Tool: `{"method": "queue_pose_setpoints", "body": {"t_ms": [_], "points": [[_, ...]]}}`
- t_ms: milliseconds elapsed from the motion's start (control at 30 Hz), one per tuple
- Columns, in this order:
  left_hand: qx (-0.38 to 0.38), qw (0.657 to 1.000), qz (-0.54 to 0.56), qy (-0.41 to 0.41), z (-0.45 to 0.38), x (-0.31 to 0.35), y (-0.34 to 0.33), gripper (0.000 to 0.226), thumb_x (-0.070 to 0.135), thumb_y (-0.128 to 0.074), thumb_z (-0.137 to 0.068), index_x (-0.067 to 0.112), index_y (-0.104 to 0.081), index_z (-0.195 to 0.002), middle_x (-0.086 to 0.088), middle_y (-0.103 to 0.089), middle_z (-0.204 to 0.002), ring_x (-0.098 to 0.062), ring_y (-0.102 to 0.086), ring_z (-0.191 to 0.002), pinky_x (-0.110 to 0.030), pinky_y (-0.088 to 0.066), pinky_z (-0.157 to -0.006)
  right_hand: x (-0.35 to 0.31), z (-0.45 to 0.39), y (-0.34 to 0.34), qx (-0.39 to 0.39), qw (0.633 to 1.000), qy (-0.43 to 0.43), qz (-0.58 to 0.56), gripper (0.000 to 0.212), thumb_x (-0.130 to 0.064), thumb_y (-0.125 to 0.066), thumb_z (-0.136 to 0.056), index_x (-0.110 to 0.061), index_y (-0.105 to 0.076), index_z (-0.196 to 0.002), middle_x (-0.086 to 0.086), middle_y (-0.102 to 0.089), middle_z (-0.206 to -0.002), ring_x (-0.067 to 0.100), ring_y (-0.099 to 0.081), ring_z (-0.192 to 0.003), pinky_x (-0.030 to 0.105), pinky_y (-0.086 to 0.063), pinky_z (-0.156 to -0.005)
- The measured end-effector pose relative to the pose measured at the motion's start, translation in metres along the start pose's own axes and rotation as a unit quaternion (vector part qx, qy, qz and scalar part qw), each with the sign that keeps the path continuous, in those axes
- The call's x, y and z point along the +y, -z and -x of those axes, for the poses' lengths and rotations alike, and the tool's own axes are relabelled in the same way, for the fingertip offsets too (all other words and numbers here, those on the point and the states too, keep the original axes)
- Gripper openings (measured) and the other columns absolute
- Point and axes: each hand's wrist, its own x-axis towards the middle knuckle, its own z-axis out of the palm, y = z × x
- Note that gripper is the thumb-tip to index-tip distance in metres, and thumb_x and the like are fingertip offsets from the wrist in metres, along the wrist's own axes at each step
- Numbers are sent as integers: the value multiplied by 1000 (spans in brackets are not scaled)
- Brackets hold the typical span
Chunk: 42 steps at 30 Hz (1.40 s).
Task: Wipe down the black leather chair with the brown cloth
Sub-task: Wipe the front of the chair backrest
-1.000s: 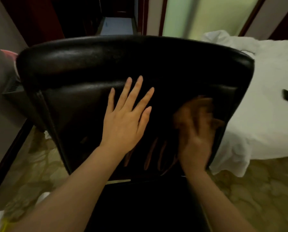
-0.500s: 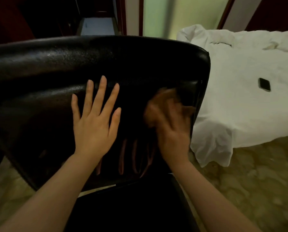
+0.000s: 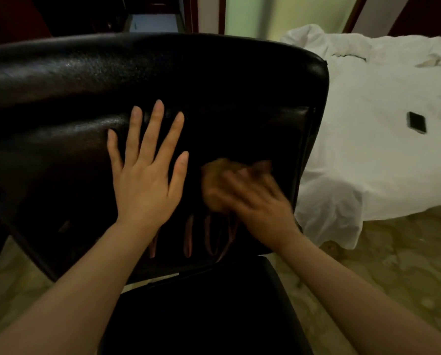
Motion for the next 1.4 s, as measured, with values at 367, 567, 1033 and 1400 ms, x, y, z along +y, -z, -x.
{"method": "queue_pose_setpoints", "body": {"t_ms": [367, 567, 1033, 1400], "points": [[-12, 1000, -9, -10, 30, -1, -4, 51, 38, -21, -98, 22, -19, -147, -9, -14, -156, -24, -2, -142, -38, 10, -113, -57, -2, -26, -10, 998, 35, -53, 57, -20, -55, -92, -31, -29, -142, -3, -30, -148, 15, -14, -143, 45, -22, -112], [51, 997, -15, 48, 49, -47, 11, 48, 36, -26, -99, 22, -26, -145, -10, -21, -153, -26, -11, -142, -45, 2, -113, -6, 83, -15, -55, 998, 17, 16, 79, -15, -49, -85, -33, -7, -149, -7, 1, -158, 13, -2, -145, 41, -13, -114], [23, 1000, -11, -7, 60, -77, 19, 49, 36, -23, -99, 20, -26, -145, -12, -20, -154, -24, -8, -141, -42, 0, -113, -19, 68, -50, -121, 903, 390, 134, 71, -16, -62, -85, -23, -29, -147, -2, -27, -153, 17, -21, -141, 41, -1, -119], [-6, 998, -49, -31, 76, -99, 24, 49, 37, -24, -99, 22, -23, -146, -10, -18, -154, -25, -7, -142, -37, 9, -114, -115, 68, -53, -8, 975, -214, -52, 46, -42, -28, -101, -37, -20, -146, 4, -19, -152, 16, -2, -145, 45, -8, -115]]}}
